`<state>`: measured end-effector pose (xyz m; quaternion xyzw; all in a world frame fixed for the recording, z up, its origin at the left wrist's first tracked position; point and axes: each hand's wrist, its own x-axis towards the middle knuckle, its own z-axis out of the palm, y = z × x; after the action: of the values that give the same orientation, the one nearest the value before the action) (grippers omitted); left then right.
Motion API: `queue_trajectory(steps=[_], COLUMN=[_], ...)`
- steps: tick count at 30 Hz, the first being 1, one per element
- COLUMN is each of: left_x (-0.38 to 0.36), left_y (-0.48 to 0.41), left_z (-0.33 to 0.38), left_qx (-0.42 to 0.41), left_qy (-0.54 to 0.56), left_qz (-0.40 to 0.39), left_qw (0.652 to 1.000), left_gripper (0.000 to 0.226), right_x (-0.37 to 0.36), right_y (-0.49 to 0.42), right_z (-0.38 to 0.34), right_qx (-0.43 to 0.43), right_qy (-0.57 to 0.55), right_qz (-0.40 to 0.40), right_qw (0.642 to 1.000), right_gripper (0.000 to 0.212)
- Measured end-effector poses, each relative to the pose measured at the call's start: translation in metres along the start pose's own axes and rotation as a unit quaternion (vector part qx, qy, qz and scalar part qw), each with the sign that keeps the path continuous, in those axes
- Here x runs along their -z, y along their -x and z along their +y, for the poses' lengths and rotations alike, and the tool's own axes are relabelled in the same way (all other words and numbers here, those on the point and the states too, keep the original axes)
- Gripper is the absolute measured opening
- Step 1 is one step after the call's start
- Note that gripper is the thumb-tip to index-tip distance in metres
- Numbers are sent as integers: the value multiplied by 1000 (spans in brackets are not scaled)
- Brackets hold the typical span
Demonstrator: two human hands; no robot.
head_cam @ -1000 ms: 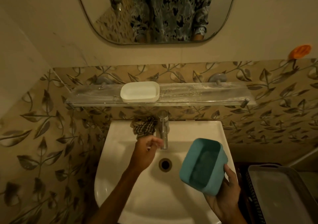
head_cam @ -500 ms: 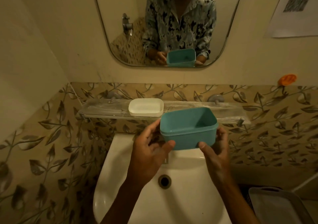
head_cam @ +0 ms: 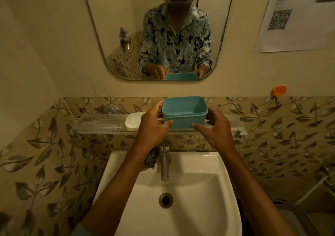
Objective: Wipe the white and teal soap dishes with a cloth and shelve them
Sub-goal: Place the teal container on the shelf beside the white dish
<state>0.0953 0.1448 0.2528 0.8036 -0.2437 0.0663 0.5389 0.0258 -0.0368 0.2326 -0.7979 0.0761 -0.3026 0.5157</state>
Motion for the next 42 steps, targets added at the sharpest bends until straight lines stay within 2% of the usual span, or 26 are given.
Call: queue_trajectory(steps=[4,12,24,29,31,33,35,38,42], left_x=[-2,-1,-6,-5,0,5,6,-1,-13], left_y=[-6,-4,-1,-1,8,26,53,88,106], left_z=[-7,-18,-28,-20,-19,-27,-48,-99,-163], left_qx=[-11,12,9,24,-10,-61,-73,-6,119], left_qy=[-127,-218,-250,-266,-247,-202,-173,-168,-184], left_qz=[14,-2,1,-23,23,102,146,137,79], left_qw=[992,976,968,963,969,972,971,976,972], left_gripper=[54,42,33,52,56,45,30,22,19], right_x=[-4,-8,-6,-6,-6,-5,-5,-9,-19], right_y=[-13,-14,-11,-9,-2,13,33,66,111], right_z=[5,14,18,19,21,22,25,41,67], right_qx=[9,3,-29,-45,-41,-7,42,72,1], right_qy=[55,112,151,161,185,178,155,146,125], right_qz=[-19,-48,-57,-52,-21,43,87,85,28], right_qw=[998,993,986,985,982,983,983,983,992], right_gripper=[57,55,45,51,57,55,49,39,37])
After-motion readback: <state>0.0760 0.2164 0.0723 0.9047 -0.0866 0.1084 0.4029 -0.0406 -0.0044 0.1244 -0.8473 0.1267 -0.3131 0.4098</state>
